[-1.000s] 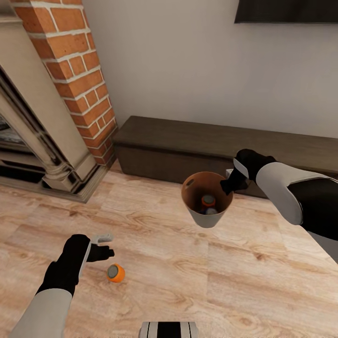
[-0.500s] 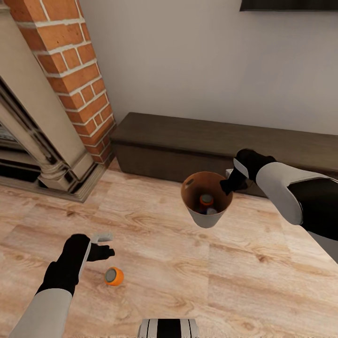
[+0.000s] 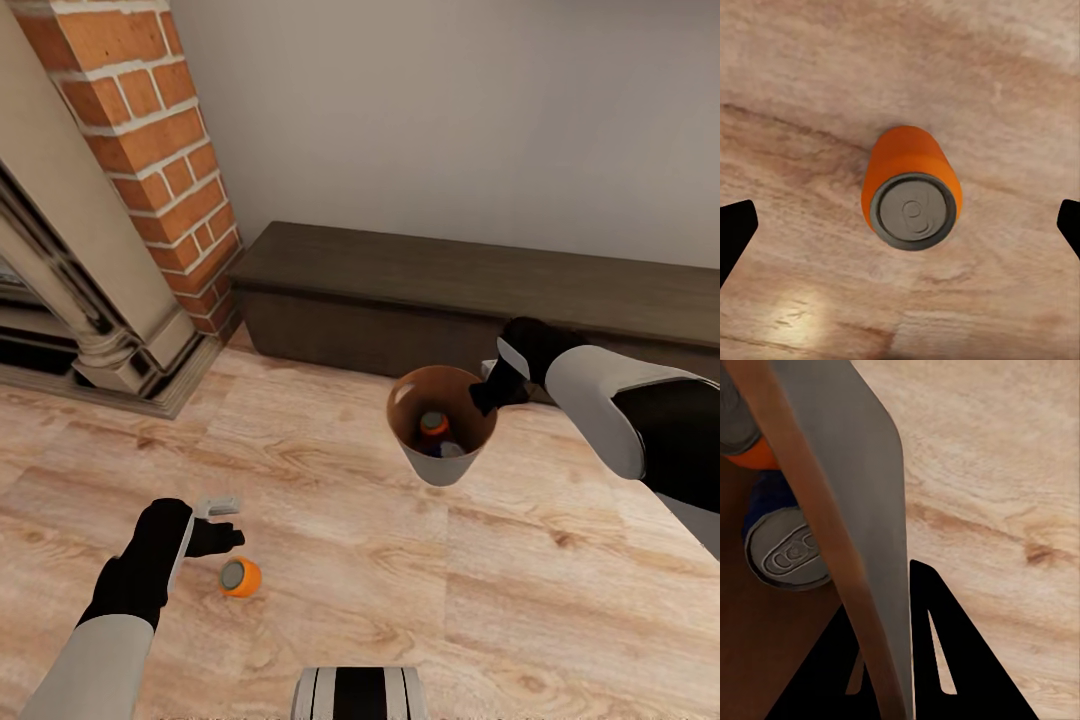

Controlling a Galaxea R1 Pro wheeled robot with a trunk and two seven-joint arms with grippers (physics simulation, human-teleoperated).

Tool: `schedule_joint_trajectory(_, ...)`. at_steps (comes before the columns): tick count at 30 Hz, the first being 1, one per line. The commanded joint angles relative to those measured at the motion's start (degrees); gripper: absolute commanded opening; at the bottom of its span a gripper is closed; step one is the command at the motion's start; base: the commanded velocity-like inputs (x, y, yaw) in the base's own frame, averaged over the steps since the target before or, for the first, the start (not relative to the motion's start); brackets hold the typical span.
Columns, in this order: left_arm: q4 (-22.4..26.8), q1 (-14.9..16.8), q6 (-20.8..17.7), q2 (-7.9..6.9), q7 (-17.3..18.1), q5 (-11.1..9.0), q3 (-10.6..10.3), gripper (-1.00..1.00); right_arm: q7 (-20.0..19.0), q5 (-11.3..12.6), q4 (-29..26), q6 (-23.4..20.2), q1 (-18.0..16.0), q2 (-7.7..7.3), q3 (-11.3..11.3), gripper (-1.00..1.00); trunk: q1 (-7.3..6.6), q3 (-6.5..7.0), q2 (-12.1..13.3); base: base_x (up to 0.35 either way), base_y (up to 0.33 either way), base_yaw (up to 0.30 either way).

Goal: Put the three can of soda from the living room inside the tash can in the kitchen.

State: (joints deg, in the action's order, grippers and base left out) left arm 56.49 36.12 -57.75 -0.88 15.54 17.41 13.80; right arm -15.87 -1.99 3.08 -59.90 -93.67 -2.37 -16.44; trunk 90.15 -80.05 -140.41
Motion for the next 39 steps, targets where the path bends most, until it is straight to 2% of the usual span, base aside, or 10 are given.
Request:
schedule_joint_trajectory(1, 0.0, 0.0, 0.0, 0.0, 0.0, 0.0, 0.0, 1.0, -0.4, 0.9, 0.0, -0.1, 0.0, 0.01, 0.6, -1.0, 0.21, -0.27, -0.4, 0.0, 0.0, 0.0)
schedule_joint_trajectory(7, 0.0, 0.0, 0.0, 0.0, 0.0, 0.0, 0.0, 1.0, -0.4, 0.9, 0.0, -0.1, 0.0, 0.04, 0.6, -1.0, 1.53, -1.88, -2.8, 0.0, 0.0, 0.0)
schedule_joint_trajectory(10, 0.0, 0.0, 0.0, 0.0, 0.0, 0.0, 0.0, 1.0, -0.4, 0.9, 0.0, -0.1, 0.0, 0.07, 0.3, -1.0, 1.6, -2.81, -2.9, 0.0, 0.0, 0.0)
schedule_joint_trajectory(18, 0.2, 0.0, 0.0, 0.0, 0.1, -0.1, 0.0, 1.0, -0.4, 0.9, 0.0, -0.1, 0.0, 0.03, -0.4, -1.0, 1.6, -3.5, -2.9, 0.0, 0.0, 0.0)
schedule_joint_trajectory(30, 1.2, -0.1, 0.0, 0.33, 0.3, -0.1, 0.0, 1.0, -0.4, 0.9, 0.0, -0.1, 0.0, 0.08, -0.5, -1.0, 1.91, -7.13, -3.0, 0.0, 0.0, 0.0)
schedule_joint_trajectory(39, 2.2, -0.2, 0.0, 0.65, 0.2, 0.0, 0.0, 1.0, -0.4, 0.9, 0.0, -0.1, -0.1, 0.41, -2.0, -1.0, 1.91, -7.86, -3.0, 0.042, 0.0, 0.0)
